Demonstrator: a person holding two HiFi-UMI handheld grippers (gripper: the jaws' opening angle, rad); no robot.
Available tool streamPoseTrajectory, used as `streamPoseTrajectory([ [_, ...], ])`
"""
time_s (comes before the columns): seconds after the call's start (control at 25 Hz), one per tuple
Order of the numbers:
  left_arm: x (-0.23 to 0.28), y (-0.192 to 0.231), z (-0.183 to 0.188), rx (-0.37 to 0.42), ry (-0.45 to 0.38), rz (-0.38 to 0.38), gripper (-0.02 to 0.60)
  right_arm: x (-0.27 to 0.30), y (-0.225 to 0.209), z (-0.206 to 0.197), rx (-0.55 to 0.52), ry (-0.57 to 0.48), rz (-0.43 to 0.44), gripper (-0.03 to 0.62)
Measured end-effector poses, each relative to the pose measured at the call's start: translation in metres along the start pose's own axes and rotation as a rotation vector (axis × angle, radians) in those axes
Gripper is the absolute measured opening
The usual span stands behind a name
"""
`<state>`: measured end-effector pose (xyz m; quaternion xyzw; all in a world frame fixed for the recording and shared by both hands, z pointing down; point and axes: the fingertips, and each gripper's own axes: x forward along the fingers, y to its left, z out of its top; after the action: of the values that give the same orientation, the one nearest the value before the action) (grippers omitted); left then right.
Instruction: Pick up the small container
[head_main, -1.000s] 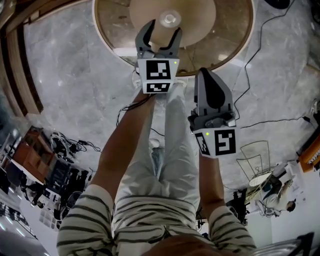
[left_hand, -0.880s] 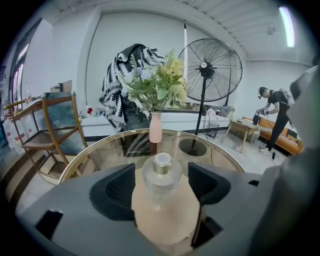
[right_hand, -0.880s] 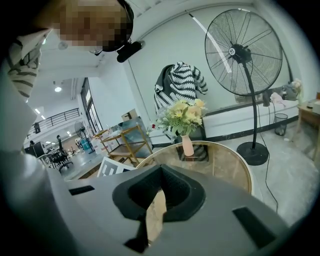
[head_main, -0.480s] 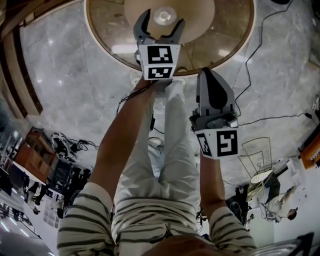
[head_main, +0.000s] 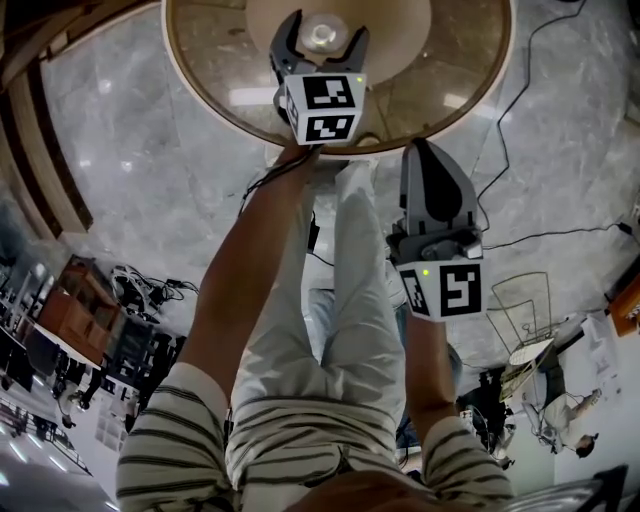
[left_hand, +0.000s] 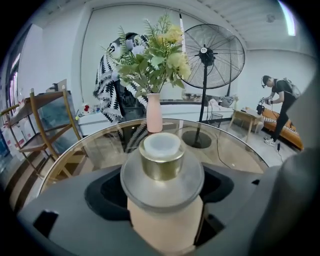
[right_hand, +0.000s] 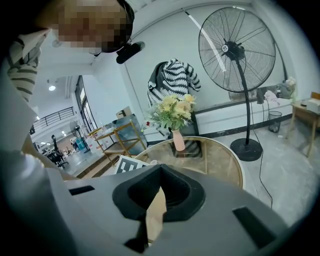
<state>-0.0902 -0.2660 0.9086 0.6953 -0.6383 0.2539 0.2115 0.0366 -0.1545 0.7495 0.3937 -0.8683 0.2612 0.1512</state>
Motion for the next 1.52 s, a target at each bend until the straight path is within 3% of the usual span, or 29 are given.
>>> streamPoseTrajectory([
  [0.24,0.004,0.003,-0.003,-0.008,0.007,0.027,0.321,0.001,-0.002,0.0,0.001,0.004,-0.001,0.008],
  [0.6,0.001,0.003,-0.004,-0.005,0.042,0.009,0.327,-0.006,-0.003,0.003,0.001,-0.008,-0.014,0.008],
  [0.88,-0.021,0.005,0.004,-0.004,0.02,-0.003,0.327,-0.016,0.011,0.003,-0.005,-0.037,-0.011,0.008],
  [1.52,-0.124,0.006,0.117,-0.02,-0.083,-0.02,0.327,-0.074,0.045,0.081,-0.045,-0.117,-0.059,0.008],
])
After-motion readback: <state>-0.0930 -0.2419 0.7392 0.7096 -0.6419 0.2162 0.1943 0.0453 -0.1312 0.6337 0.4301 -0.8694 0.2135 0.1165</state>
